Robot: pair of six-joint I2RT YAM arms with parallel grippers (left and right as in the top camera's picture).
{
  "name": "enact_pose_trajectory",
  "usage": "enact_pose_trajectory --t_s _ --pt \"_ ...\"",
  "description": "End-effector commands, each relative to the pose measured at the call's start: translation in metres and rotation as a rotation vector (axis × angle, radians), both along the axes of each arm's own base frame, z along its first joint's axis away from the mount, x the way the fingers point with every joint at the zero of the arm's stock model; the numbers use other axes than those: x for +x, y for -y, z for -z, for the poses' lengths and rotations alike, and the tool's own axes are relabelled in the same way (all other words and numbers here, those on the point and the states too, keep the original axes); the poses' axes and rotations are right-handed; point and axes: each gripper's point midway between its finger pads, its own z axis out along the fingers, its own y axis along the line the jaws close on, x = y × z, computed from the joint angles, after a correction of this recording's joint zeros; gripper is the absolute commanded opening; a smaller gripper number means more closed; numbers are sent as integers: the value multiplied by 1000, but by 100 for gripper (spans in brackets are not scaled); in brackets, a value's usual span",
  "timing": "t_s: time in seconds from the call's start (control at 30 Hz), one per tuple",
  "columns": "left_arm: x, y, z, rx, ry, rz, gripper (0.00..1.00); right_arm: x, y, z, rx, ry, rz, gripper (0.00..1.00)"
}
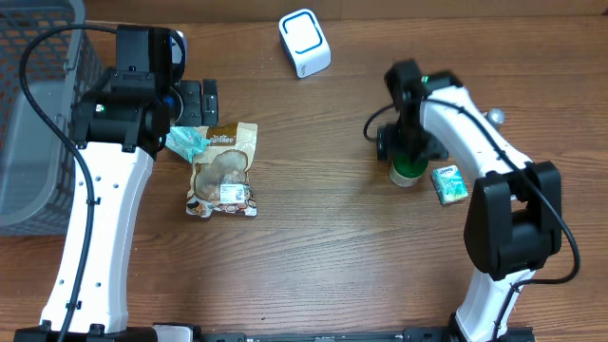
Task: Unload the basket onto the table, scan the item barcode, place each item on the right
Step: 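Carry the jar right and set it down near the Kleenex pack, then reach the right gripper over to the PanTree snack bag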
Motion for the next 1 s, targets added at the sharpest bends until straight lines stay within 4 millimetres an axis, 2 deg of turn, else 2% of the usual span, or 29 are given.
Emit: enact_pose_trajectory --t_s 0.0,0.07,0.17,0.37,0.47,0.53,0.63,0.67,0.8,0.83,0.9,0.97 --pt "2 -1 -3 13 6 7 100 31 -40 -63 164 148 -35 89" --pt "2 -1 -3 13 6 7 99 32 -66 -84 271 169 -70 88" --pt "2 -1 -3 13 6 7 100 27 -102 -95 398 164 -132 87" --pt "2 -1 -3 13 6 7 99 5 -174 -77 574 95 -260 87" --pt "2 -1 -3 13 6 7 99 -15 -212 -69 695 43 -334 86" --pt "2 -1 -3 13 6 7 100 -26 -233 -62 749 28 -377 77" --pt "2 -1 -3 13 7 7 100 -35 -256 -46 770 40 -408 55" --pt "2 -1 -3 13 6 7 100 -37 -263 -41 779 43 -407 43" --pt "2 -1 -3 13 6 7 99 -46 -291 -21 822 75 -423 9" --pt "2 -1 -3 13 6 7 100 -47 -297 -17 833 87 -432 6" --pt "2 -1 -3 13 6 7 100 -49 -309 -8 854 114 -465 6" --pt "2 -1 -3 13 6 7 100 -51 -320 1 868 132 -492 16"
